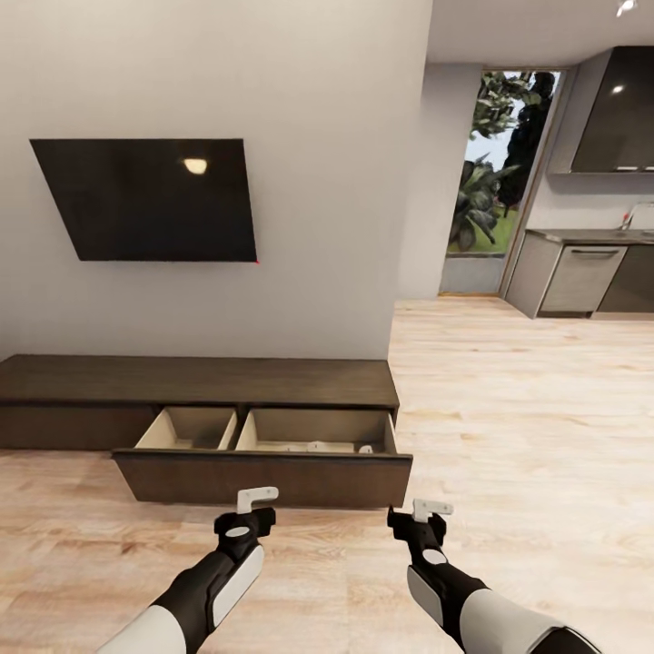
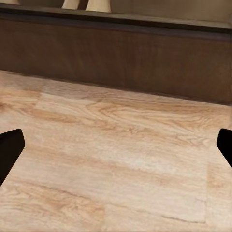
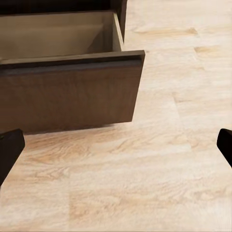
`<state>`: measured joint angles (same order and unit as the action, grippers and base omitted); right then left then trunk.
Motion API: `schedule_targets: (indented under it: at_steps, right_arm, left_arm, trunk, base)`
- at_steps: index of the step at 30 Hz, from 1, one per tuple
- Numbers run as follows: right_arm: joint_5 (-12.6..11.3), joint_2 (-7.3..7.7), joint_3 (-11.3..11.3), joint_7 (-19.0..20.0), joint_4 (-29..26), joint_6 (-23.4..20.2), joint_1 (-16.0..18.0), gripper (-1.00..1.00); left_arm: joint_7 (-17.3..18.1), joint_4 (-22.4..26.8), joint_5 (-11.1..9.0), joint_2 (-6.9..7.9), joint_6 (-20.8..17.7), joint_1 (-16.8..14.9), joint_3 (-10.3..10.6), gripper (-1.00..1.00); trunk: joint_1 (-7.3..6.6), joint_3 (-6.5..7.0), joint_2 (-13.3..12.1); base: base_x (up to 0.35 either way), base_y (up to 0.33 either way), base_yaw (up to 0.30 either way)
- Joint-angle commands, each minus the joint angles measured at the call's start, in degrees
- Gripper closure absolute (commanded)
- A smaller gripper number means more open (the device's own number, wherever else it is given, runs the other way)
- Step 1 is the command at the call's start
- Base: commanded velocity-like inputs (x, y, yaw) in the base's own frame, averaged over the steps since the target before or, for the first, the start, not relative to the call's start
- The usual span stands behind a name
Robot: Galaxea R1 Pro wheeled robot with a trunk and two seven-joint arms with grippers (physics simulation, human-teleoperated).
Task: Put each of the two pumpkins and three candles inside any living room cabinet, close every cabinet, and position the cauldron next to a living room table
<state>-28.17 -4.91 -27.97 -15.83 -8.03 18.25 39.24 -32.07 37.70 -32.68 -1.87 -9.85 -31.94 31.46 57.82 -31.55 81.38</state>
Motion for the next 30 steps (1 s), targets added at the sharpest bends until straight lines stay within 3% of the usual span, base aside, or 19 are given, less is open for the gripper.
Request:
schedule_targets:
  at_steps: [1,7,14,30]
  right_arm:
    - [-0.4,0.01,-0.5,-0.3,0.0,0.3,0.0,-1.00]
    - [-0.4,0.01,-0.5,0.0,0.0,0.5,0.1,-1.00]
    - [-0.4,0.07,-0.5,3.9,0.1,0.6,0.1,-1.00]
    - [-0.4,0.00,-0.5,4.4,0.1,0.5,0.1,-1.00]
  left_arm:
    - [-0.5,0.1,-0.3,0.04,-0.2,-0.1,0.3,-1.00]
    - [-0.5,0.1,-0.4,0.03,-0.2,-0.1,0.4,-1.00]
    - [-0.5,0.1,-0.4,0.10,-0.2,-0.1,0.4,-1.00]
    - [-0.5,0.1,-0.4,0.02,-0.2,-0.1,0.4,-1.00]
  trunk:
    - [0.22,-0.24,0.4]
    - [1.54,-1.32,2.9]
    - [3.08,-2.58,5.7]
    - [6.59,-5.45,12.1]
  base:
    - [0.000,0.000,0.000]
    - [0.000,0.000,0.000]
    - [0.000,0.000,0.000]
    - [0.000,0.000,0.000]
